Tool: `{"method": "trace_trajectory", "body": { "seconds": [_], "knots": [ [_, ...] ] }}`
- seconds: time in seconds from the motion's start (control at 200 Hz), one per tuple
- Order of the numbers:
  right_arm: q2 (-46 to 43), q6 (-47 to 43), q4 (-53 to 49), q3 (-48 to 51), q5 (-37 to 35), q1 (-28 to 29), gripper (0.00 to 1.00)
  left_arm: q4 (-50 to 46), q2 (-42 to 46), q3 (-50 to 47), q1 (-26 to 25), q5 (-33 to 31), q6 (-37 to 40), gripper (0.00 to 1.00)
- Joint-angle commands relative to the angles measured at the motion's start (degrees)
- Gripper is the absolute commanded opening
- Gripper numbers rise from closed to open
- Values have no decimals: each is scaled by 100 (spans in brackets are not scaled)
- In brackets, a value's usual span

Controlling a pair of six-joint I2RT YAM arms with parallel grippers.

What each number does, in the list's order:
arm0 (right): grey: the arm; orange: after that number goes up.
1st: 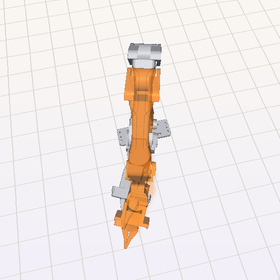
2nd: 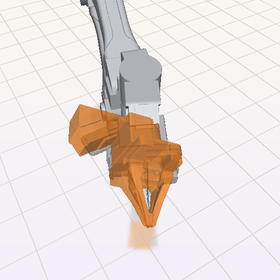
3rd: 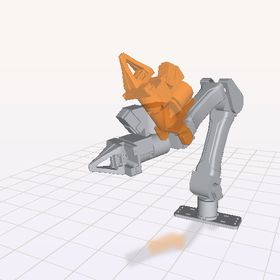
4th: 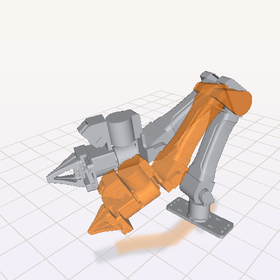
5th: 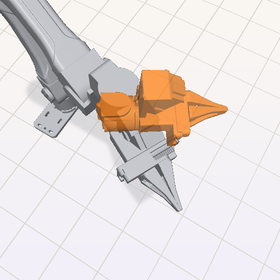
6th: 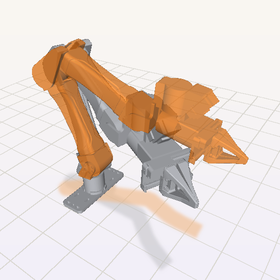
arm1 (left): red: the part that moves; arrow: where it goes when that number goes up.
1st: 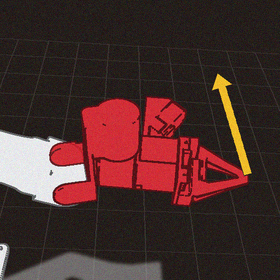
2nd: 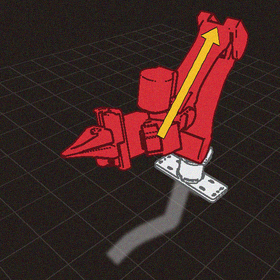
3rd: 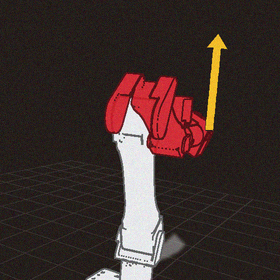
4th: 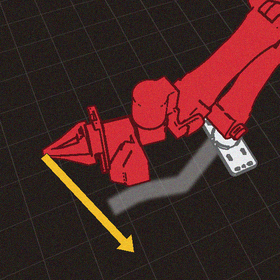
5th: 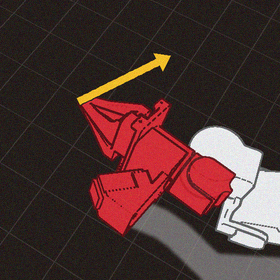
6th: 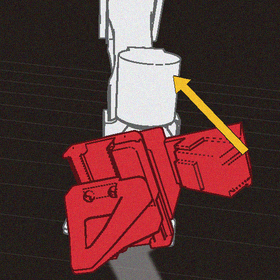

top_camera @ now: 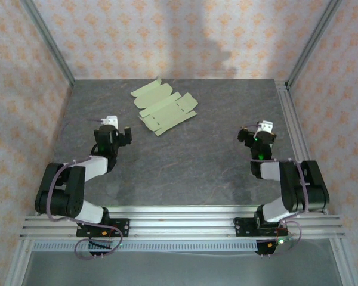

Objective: Fold the paper box

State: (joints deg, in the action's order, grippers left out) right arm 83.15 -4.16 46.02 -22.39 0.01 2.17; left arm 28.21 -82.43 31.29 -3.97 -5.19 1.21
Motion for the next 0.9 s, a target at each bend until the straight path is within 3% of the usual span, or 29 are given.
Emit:
{"method": "trace_trajectory", "body": {
  "seconds": [0.0,0.17,0.325,0.501,0.696,0.896],
  "knots": [
    [-534,-229,-695,-187,-41,182,99,-1462,294,840,-326,-431,54,100],
    [-1108,-349,-1662,-572,81,641,99,-2680,8,1786,-807,-651,-1080,100],
    [-1301,-424,-2280,-949,203,1164,99,-4603,-546,3099,-973,-806,-2618,100],
    [-1356,-715,-2833,-1183,427,1793,99,-6008,-1125,4193,-1079,-607,-3784,100],
    [-1443,-789,-3095,-1367,695,2269,99,-6486,-1837,4950,-1080,13,-4478,97],
    [-1464,-631,-3017,-1413,769,2406,99,-6490,-2563,5402,-1081,431,-5080,87]
  ]
}}
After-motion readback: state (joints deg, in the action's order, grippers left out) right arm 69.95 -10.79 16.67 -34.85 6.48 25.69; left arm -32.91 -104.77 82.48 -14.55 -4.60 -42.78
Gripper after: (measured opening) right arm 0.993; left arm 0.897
